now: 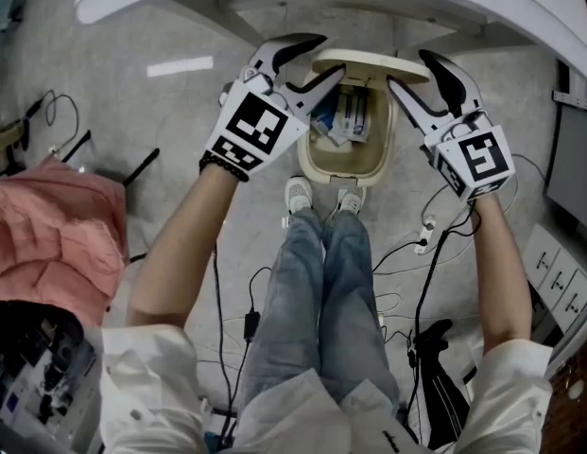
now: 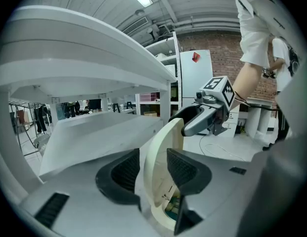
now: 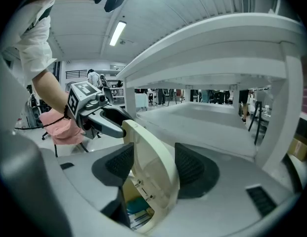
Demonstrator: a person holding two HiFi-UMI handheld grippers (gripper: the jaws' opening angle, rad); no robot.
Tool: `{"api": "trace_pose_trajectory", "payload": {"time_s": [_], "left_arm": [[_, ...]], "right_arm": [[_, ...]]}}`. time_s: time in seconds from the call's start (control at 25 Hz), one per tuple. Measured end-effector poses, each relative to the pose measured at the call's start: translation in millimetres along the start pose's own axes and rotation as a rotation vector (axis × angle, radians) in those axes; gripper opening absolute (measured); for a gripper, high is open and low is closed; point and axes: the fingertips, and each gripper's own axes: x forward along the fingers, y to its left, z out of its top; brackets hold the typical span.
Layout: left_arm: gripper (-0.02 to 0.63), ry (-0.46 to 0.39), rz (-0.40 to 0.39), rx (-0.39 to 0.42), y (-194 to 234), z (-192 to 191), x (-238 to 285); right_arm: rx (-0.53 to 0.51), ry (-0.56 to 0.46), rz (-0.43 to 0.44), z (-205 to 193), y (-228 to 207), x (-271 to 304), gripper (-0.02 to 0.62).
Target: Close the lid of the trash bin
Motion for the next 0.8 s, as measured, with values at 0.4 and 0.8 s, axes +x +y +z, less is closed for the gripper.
{"api": "trace_pose_trajectory", "payload": {"time_s": [0.4,0.8], "left_arm": [[0.100,-0.002,0.027,0.006,4,-2,2],[0.077,0.020,0.020,0.070,1,-3,2]], "right_arm": [[-0.010,-0.006,-0.072,-1,-12,0,0.167],[-0.041,0.008,-0.068,-4,-9,-3,0.132]]}}
